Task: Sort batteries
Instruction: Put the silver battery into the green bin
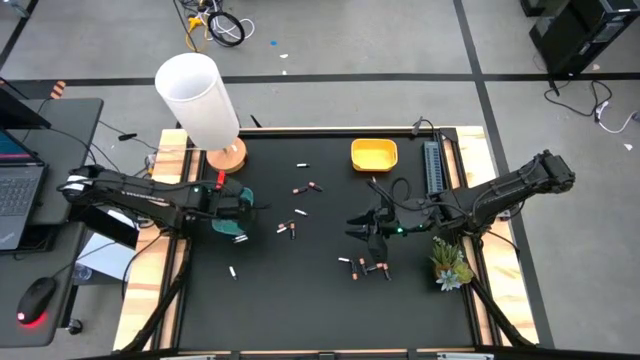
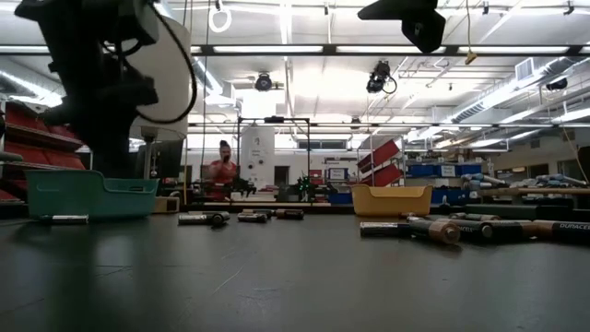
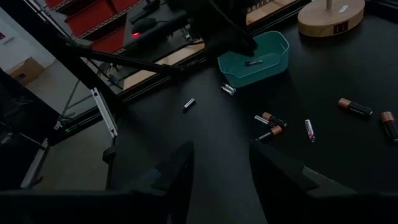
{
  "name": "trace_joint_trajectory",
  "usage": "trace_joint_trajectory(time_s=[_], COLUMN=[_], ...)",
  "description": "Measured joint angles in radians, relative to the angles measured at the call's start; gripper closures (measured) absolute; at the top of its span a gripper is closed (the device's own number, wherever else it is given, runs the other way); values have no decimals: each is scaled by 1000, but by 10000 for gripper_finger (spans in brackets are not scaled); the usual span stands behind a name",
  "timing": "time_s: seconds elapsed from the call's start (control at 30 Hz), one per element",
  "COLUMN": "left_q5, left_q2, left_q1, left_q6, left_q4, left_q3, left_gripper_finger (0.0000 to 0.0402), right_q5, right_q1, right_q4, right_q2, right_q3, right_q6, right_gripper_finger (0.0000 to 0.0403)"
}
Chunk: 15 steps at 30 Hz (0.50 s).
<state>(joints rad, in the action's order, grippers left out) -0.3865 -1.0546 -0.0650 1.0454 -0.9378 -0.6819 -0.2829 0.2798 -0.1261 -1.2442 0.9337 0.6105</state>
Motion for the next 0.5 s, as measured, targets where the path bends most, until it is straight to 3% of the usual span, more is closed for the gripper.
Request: trace_joint_trajectory(time_s=[0.17,0.3,0.5], left_q5=[-30,57,157], left_q2=[1,1,1], left_q1=[-19,-82,-364], left_q6=[-227,-376,-539], left_q4=[9,8,6], left_q3=[-99,-181,-223], left_gripper_finger=[302,321,322], right_q5=[23,24,9], right_q1=[-14,-4,57], right_q4=[-2,-2,-72], right_q2=[0,0,0], right_q3=[0,0,33], right_q6=[14,11,9], right_gripper_finger=[239,239,239])
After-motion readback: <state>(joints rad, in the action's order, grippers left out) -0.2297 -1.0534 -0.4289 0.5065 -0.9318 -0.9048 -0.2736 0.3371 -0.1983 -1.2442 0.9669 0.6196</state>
